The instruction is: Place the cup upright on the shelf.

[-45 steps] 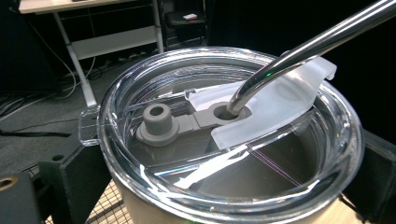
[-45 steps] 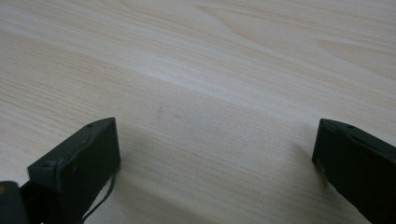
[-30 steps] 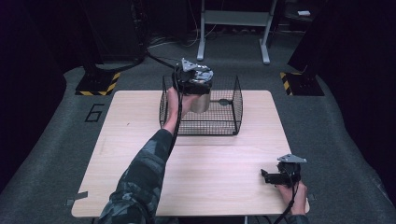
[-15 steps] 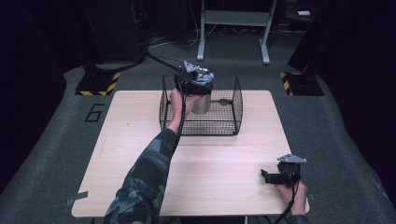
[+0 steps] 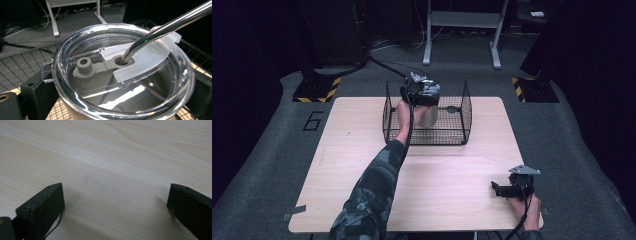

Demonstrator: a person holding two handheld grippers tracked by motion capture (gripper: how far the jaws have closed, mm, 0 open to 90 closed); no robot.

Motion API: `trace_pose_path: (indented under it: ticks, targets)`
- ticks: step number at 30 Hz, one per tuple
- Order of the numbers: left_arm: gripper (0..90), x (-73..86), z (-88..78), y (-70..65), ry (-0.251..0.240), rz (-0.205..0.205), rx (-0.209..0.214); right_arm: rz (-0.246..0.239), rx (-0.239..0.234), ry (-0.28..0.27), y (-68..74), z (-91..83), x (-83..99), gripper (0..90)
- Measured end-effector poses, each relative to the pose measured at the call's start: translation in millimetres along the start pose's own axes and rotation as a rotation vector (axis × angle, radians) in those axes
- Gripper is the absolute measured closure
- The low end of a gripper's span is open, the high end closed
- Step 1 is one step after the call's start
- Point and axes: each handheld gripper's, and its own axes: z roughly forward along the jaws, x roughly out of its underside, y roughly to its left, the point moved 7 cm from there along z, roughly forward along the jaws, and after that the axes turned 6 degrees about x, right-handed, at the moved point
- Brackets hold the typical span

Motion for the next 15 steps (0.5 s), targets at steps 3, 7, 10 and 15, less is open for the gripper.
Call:
trace_pose_path:
  ticks: [3,7,10,15]
  targets:
    - [3.9,4.7,4.1,1.9,0.007,-0.006,-0.005,0.0,0.0,0.0,0.0,-0.1,0.0,0.9]
    - [3.9,11.7,8.6,5.1,0.017,-0.016,-0.019,-0.002,-0.001,0.0,0.0,-0.1,0.1,0.9]
    - [3.9,15.2,11.6,6.3,0.021,-0.022,-0.022,-0.001,-0.001,0.0,0.0,-0.1,0.1,0.9]
    - [3.9,23.0,17.4,9.1,0.034,-0.025,-0.035,-0.001,-0.001,0.0,0.1,-0.1,0.1,0.9]
